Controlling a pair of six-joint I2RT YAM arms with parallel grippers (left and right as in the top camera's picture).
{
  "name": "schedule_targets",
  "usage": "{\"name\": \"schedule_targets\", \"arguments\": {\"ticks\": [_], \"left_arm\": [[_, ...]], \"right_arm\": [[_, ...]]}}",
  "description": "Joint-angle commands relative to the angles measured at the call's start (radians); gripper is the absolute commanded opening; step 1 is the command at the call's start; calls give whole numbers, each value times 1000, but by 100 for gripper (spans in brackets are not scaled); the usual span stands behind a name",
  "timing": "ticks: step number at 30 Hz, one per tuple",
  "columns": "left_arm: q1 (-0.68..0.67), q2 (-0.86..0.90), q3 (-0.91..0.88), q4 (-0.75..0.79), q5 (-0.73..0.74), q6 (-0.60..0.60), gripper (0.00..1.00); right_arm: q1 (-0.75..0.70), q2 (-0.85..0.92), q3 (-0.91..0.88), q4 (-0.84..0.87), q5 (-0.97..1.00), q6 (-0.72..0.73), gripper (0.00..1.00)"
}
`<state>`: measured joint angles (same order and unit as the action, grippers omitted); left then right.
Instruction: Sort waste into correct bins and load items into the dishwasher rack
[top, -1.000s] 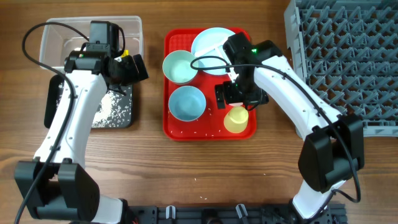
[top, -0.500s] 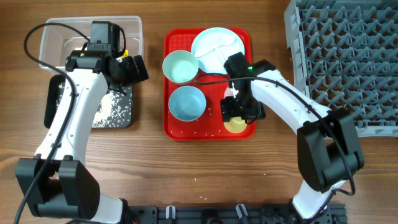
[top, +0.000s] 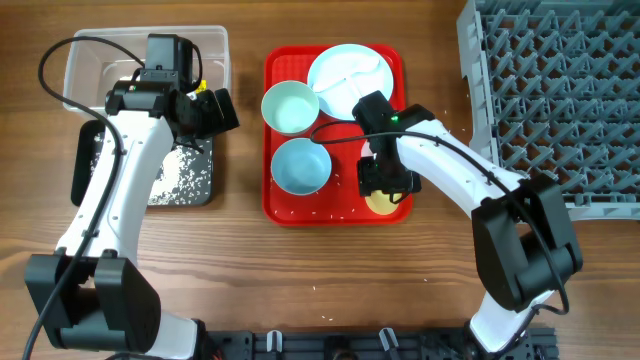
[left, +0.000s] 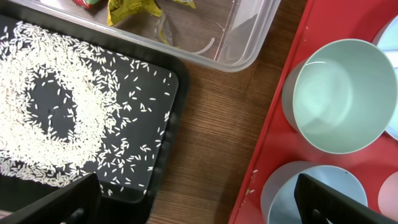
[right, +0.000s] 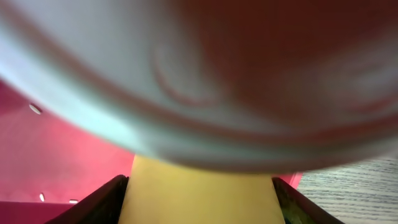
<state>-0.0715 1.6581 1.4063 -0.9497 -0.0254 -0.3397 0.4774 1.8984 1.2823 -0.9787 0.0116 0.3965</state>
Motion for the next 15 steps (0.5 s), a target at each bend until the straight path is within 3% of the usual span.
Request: {"name": "schedule_targets", "arguments": {"ticks": [1, 8, 15], "left_arm": [[6, 10, 0, 3, -2, -13, 100], [6, 10, 0, 7, -2, -13, 100], [5, 10, 0, 6, -2, -12, 100]], "right_arm": [[8, 13, -19, 26, 27, 7, 56], [8, -40, 32, -46, 26, -4, 55], [2, -239, 103, -141, 18, -34, 55]]}}
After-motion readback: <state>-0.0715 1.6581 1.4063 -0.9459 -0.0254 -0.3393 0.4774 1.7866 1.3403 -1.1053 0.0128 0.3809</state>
